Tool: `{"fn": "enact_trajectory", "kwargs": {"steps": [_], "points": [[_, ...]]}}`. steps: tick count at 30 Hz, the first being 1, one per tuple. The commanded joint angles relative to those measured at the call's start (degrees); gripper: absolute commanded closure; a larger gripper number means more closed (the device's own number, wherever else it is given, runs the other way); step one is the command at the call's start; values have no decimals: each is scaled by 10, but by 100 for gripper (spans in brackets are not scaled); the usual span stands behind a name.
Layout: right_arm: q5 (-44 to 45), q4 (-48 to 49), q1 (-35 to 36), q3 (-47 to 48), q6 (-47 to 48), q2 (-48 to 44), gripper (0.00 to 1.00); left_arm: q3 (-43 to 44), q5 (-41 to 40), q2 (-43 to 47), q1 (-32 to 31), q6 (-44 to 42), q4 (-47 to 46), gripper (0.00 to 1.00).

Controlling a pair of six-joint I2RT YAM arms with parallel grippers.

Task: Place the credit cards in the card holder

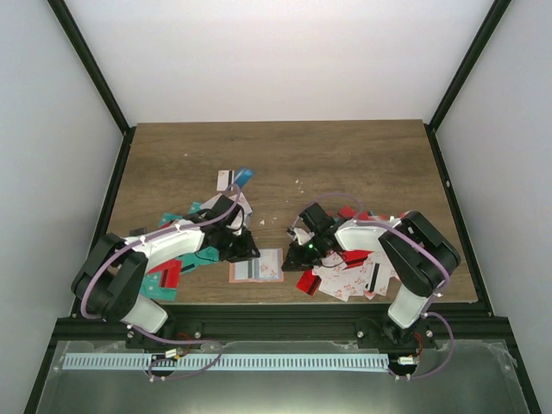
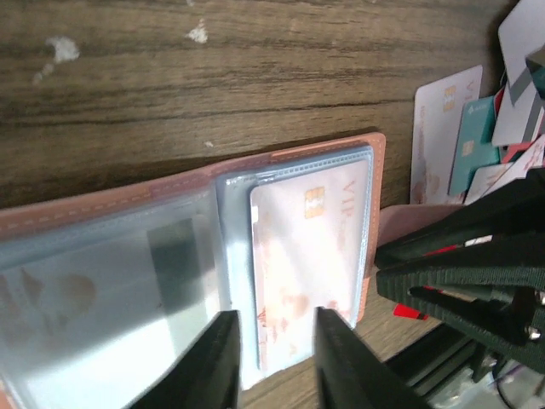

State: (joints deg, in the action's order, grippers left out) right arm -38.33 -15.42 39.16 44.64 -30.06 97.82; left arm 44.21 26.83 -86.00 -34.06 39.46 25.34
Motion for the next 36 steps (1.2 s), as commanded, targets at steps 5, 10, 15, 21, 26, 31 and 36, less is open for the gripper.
{"fn": "enact_trajectory", "kwargs": {"steps": [5, 10, 15, 21, 26, 31, 36], "points": [[2, -17, 4, 30, -8, -31, 78, 12, 34, -17, -4, -49, 5, 92], [-18, 5, 4, 29, -20, -24, 78, 17, 44, -33, -8, -54, -9, 96], [-34, 25, 4, 29, -31, -12, 78, 17, 34, -52, -14, -61, -8, 96], [-41, 37, 4, 37, -39, 7, 76, 10, 17, -70, -22, -73, -7, 96], [-28, 31, 4, 42, -39, 17, 69, 8, -8, -82, -26, -85, 3, 96], [-30, 36, 4, 41, -42, 23, 68, -7, -29, -81, -29, -90, 7, 96], [-42, 44, 4, 40, -43, 21, 68, -16, -32, -81, -31, -89, 3, 96]]}}
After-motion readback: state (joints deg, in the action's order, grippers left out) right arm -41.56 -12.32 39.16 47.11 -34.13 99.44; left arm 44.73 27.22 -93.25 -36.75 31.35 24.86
